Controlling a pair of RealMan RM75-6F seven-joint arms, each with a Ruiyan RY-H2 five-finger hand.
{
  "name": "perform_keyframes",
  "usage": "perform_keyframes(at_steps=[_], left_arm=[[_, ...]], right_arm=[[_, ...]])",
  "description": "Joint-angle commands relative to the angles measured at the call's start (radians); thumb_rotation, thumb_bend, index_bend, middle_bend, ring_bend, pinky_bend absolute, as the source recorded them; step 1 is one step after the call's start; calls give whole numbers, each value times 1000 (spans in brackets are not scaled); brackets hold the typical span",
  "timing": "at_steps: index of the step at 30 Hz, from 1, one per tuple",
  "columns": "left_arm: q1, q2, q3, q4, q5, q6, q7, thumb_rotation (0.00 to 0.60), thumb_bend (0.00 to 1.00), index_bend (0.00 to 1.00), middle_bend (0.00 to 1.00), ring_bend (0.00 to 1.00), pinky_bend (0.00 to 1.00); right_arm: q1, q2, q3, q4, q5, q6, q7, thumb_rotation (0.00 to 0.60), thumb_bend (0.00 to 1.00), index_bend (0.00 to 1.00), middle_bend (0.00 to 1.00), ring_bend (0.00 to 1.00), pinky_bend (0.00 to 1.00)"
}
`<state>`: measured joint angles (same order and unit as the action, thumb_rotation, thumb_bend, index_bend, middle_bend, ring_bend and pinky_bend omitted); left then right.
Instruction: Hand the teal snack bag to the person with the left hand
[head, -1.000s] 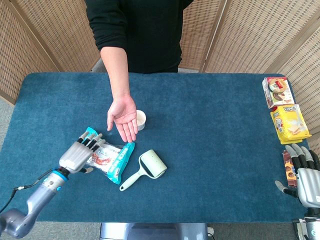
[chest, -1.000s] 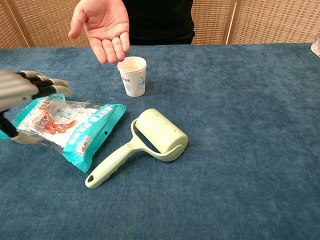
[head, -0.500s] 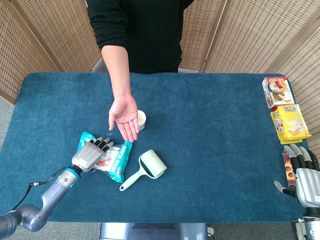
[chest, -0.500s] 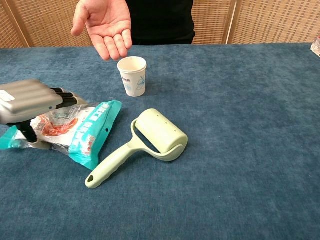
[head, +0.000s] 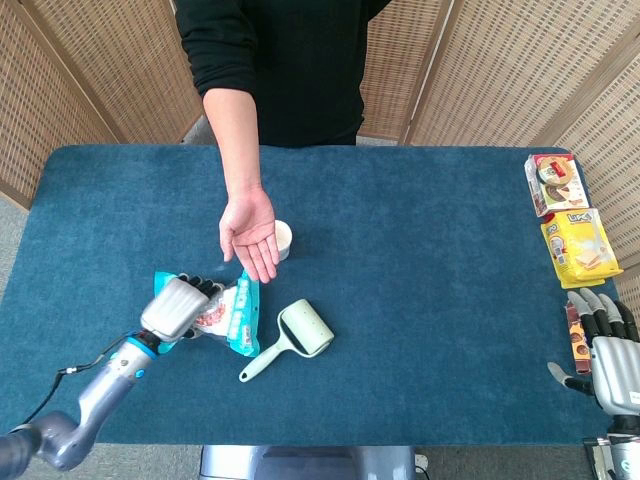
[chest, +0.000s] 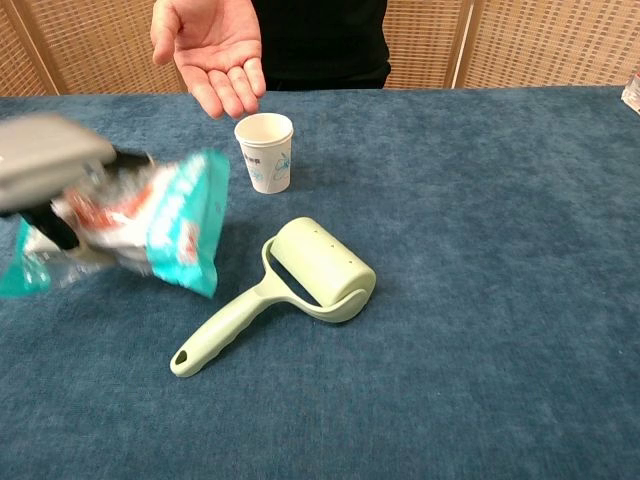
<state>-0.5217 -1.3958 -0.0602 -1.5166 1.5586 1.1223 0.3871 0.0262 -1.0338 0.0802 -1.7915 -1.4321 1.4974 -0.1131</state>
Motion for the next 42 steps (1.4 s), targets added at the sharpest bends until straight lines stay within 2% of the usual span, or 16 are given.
perform_keyframes(at_steps=[1, 7, 13, 16, 21, 29, 31, 32, 33, 34, 36, 37, 38, 42], left_arm=[[31, 141, -16, -154, 90, 134, -65, 600, 232, 777, 844, 741, 766], [23, 280, -87, -337, 76, 174, -25, 600, 232, 777, 844, 740, 761], [-15, 339, -156, -459, 14, 145, 76, 600, 232, 777, 844, 740, 758], [-49, 354, -210, -517, -66, 120, 170, 600, 232, 777, 844, 740, 755], [-104, 346, -266, -550, -210, 86, 299, 600, 232, 777, 843, 740, 751], [-194, 290, -295, -518, -388, 55, 433, 600, 230, 777, 839, 737, 732], [-212, 272, -296, -507, -422, 54, 449, 600, 226, 763, 776, 688, 697], [-217, 268, -295, -504, -433, 53, 455, 600, 221, 701, 668, 602, 649], [-224, 262, -293, -502, -452, 51, 463, 600, 212, 575, 496, 468, 575], [-229, 259, -290, -504, -476, 49, 473, 600, 196, 388, 291, 311, 492], [-239, 257, -285, -527, -532, 46, 487, 600, 161, 107, 53, 105, 377], [-243, 257, -283, -531, -527, 51, 484, 600, 140, 22, 3, 42, 339], [-242, 257, -279, -532, -517, 59, 481, 600, 128, 2, 0, 21, 325], [-236, 269, -269, -541, -480, 87, 462, 580, 88, 0, 0, 0, 287]], right_arm=[[1, -5, -3, -2, -5, -1, -8, 600, 0, 0, 0, 0, 0], [2, -12, -6, -3, -7, -1, -24, 600, 0, 0, 0, 0, 0], [3, -14, -5, -3, -5, -1, -27, 600, 0, 0, 0, 0, 0], [2, -11, -3, -2, -2, 0, -22, 600, 0, 0, 0, 0, 0], [2, -8, -4, -1, -3, -1, -16, 600, 0, 0, 0, 0, 0], [5, -8, -2, 0, 1, -5, -17, 600, 0, 0, 0, 0, 0], [5, -9, -3, 0, 1, -5, -19, 600, 0, 0, 0, 0, 0], [6, -9, -3, 0, 1, -5, -20, 600, 0, 0, 0, 0, 0], [6, -9, -3, 0, 1, -5, -20, 600, 0, 0, 0, 0, 0], [6, -9, -3, 0, 2, -5, -21, 600, 0, 0, 0, 0, 0], [6, -8, -1, 0, 7, -6, -21, 600, 0, 0, 0, 0, 0], [7, -8, 0, 1, 9, -8, -20, 600, 0, 0, 0, 0, 0], [7, -7, 0, 0, 9, -9, -20, 600, 0, 0, 0, 0, 0], [8, -7, -1, -1, 9, -10, -21, 600, 0, 0, 0, 0, 0]])
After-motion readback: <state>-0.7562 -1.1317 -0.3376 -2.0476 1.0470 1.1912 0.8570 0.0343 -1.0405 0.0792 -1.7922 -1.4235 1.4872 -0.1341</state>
